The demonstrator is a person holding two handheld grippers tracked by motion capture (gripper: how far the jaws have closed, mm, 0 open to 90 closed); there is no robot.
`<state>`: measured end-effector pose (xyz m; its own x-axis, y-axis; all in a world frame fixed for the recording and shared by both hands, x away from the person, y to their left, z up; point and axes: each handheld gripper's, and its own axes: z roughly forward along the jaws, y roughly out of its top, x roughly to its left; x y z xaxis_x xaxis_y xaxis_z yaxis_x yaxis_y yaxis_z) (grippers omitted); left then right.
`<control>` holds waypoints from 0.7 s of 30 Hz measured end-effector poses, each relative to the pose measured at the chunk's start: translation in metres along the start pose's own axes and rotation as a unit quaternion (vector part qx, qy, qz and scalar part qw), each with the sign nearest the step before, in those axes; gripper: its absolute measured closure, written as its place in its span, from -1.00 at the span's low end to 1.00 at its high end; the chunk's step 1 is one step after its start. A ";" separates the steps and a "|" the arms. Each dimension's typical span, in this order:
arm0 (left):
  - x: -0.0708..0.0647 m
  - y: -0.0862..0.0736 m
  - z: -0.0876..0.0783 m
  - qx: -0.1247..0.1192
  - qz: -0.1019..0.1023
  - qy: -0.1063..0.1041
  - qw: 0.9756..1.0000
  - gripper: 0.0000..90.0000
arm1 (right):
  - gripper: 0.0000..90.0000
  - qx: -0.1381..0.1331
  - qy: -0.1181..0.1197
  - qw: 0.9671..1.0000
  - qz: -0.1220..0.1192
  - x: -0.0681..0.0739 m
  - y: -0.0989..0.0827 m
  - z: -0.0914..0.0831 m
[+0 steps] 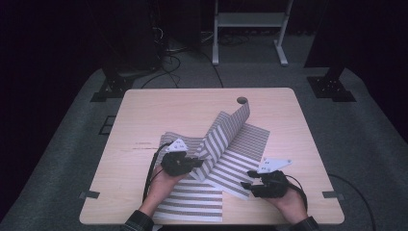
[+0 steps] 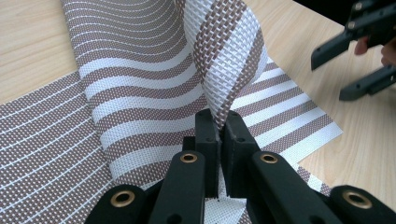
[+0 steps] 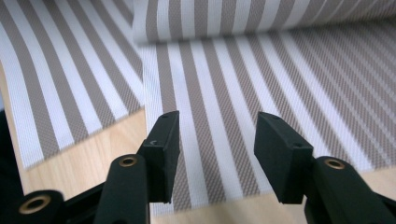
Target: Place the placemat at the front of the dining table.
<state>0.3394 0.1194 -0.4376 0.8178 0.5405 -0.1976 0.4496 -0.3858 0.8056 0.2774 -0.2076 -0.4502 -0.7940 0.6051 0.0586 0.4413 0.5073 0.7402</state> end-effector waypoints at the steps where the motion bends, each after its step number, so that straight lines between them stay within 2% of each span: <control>1: 0.000 0.000 0.000 -0.001 -0.001 0.000 1.000 0.93 | 0.09 0.005 0.003 1.000 0.002 0.000 -0.003 0.001; 3: 0.001 0.000 0.000 0.000 -0.001 -0.001 1.000 0.93 | 0.08 0.016 0.008 1.000 0.004 0.003 -0.009 0.004; 5: 0.001 0.000 0.000 0.001 -0.001 0.000 1.000 0.93 | 0.07 0.031 0.005 0.999 -0.010 0.007 -0.012 0.008; 11: 0.000 0.000 -0.001 0.000 0.000 0.003 1.000 0.93 | 0.06 0.055 0.008 0.998 -0.026 0.013 -0.012 0.020; 16: 0.001 0.000 -0.001 -0.002 -0.004 0.004 1.000 0.93 | 0.13 0.055 0.000 0.998 -0.041 0.016 -0.012 0.021; 18: 0.001 0.000 -0.002 -0.002 -0.004 0.005 1.000 0.93 | 0.22 0.055 0.000 0.998 -0.042 0.017 -0.012 0.021; 21: 0.001 0.000 -0.004 -0.005 -0.004 0.006 1.000 0.93 | 0.50 0.060 0.001 0.997 -0.043 0.019 -0.010 0.020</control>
<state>0.3392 0.1226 -0.4355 0.8097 0.5526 -0.1975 0.4530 -0.3745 0.8090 0.2664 -0.1894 -0.4703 -0.8315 0.5555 -0.0009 0.4180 0.6269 0.6575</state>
